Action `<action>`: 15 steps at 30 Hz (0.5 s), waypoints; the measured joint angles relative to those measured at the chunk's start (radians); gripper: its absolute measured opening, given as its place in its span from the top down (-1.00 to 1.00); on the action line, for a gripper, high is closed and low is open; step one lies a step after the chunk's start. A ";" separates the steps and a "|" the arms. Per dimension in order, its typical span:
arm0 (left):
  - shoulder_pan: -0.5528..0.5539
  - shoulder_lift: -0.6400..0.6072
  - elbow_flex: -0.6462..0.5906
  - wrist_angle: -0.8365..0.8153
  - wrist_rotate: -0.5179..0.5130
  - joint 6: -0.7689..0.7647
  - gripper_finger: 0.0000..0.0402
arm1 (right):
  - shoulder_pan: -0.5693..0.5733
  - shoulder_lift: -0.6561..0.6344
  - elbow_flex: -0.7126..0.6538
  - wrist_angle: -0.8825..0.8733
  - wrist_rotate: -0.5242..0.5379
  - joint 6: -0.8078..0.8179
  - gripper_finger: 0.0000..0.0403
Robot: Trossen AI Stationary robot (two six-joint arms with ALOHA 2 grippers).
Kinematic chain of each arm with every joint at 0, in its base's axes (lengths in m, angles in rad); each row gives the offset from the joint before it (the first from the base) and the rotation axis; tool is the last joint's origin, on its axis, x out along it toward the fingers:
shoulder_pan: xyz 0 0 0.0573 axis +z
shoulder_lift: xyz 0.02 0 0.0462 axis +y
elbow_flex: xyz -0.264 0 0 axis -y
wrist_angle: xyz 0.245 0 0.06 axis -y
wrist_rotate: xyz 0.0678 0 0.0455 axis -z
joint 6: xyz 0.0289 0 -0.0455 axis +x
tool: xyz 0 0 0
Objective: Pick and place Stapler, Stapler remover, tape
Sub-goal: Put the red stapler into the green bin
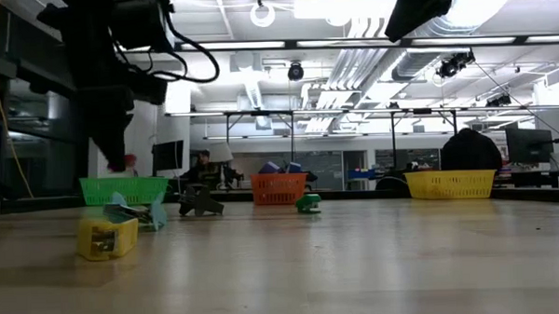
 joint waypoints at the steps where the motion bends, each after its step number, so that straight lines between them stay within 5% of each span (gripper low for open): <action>1: 0.033 -0.024 0.000 -0.014 -0.019 0.008 0.64 | 0.000 0.000 0.000 0.000 0.000 0.002 0.16; 9: 0.336 -0.150 0.000 -0.037 -0.148 0.083 0.64 | 0.000 0.000 0.000 0.001 0.003 0.006 0.16; 15: 0.577 -0.152 0.000 0.122 -0.117 0.131 0.64 | 0.000 0.000 0.000 0.004 0.011 0.017 0.16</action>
